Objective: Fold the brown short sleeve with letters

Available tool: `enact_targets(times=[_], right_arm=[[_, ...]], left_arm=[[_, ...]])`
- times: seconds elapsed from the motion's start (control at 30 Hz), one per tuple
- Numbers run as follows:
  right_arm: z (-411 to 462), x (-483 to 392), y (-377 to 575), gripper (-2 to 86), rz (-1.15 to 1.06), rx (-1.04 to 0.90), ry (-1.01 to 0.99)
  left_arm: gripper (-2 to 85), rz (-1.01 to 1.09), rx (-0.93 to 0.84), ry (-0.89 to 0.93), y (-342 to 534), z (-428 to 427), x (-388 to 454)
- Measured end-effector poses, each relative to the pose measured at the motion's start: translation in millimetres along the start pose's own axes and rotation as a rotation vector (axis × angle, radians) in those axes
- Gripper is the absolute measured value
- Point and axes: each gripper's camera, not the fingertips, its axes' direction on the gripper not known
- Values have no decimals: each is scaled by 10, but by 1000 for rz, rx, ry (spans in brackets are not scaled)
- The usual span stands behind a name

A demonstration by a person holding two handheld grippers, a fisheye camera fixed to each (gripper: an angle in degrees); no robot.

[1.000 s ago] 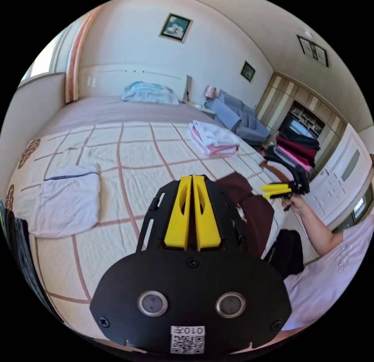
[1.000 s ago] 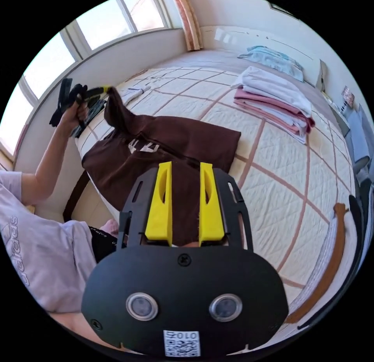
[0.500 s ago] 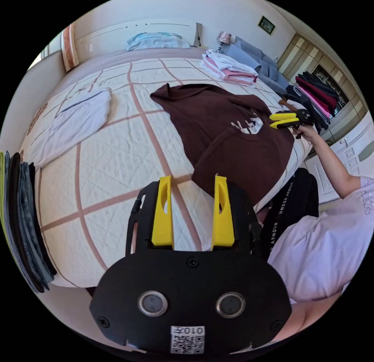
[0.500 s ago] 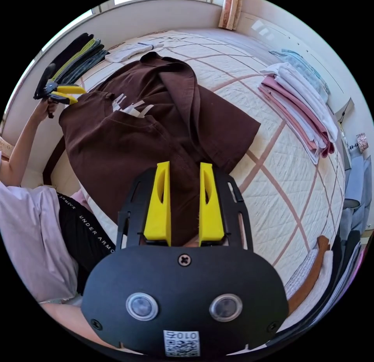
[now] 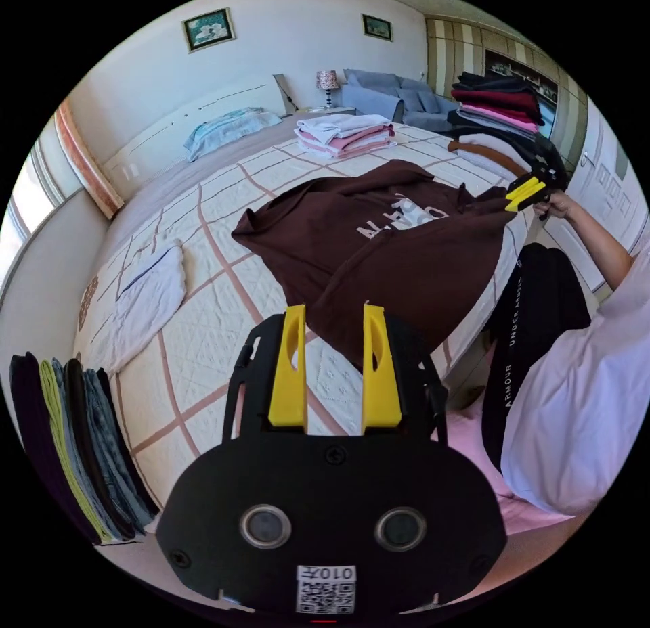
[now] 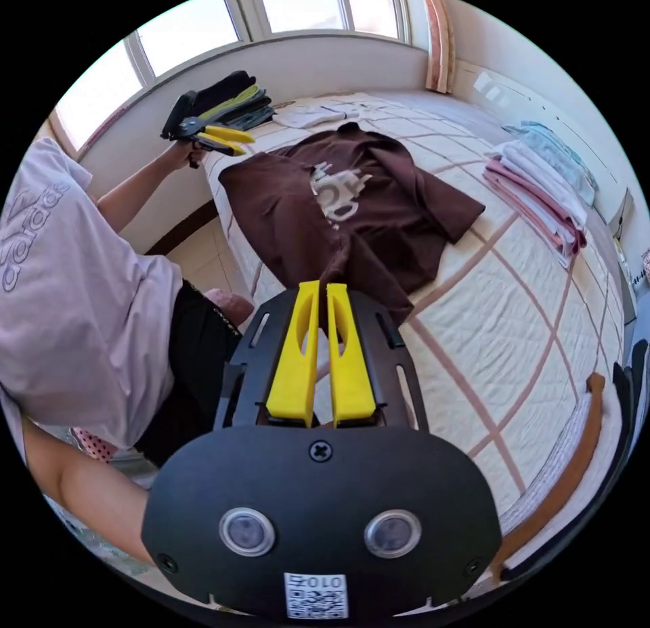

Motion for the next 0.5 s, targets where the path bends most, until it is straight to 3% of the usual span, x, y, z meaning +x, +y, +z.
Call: enact_targets(times=[0.07,0.17,0.27,0.4,0.5], right_arm=[[101,-85,202,41,36,-45,2],[18,-220,330,48,65,46,56],[-79,-330,381,68,86,109,96],[14,-432,406,79,82,74,172],[58,-446,405,75,96,79,198]], left_arm=[[125,52,-14,24,-161,122,92],[130,143,-36,148,-422,335,276],[130,231,-106,123,-598,500,519],[121,91,-87,210,-608,540,440],[106,101,-53,173,-518,440,598]])
